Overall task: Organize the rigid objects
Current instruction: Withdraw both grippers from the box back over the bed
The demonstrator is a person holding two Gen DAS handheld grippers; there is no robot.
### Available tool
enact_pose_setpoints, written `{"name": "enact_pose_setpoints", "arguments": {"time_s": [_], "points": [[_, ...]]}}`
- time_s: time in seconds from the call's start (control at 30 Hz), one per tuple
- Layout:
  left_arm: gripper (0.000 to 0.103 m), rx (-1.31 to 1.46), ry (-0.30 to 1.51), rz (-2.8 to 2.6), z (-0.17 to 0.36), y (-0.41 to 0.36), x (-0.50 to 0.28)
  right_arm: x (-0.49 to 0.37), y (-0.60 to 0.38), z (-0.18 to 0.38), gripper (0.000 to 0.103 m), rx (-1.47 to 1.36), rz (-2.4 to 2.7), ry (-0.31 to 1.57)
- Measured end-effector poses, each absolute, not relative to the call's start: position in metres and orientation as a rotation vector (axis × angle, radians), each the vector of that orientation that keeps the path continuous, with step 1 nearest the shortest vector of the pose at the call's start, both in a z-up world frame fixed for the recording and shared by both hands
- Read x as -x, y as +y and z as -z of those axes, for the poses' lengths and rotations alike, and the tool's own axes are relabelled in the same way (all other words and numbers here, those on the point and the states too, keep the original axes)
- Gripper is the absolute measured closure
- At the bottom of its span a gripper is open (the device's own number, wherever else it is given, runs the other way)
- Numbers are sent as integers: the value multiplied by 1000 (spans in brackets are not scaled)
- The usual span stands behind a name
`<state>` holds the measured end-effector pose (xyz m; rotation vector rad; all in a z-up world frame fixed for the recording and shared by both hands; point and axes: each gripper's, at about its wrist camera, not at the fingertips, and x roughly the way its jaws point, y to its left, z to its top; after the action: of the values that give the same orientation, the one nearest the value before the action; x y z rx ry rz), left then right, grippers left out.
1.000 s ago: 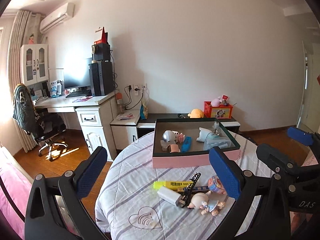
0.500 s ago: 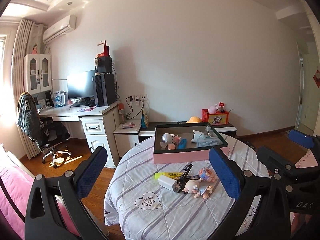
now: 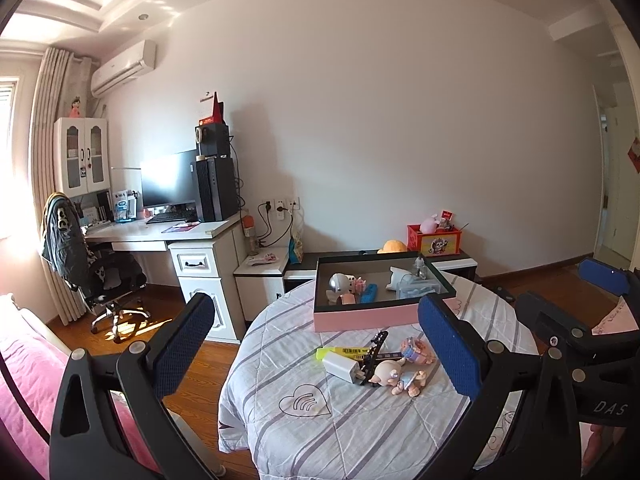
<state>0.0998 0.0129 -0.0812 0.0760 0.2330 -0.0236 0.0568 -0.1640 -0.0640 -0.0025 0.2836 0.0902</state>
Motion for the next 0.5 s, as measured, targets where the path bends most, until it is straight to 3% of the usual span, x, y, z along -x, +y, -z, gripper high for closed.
{"name": "enact_pose_setpoints", "arguments": {"time_s": [0.5], "points": [[0,-77,283,29,92,12,-118,-74,-165,75,0,-6,-92,335]]}}
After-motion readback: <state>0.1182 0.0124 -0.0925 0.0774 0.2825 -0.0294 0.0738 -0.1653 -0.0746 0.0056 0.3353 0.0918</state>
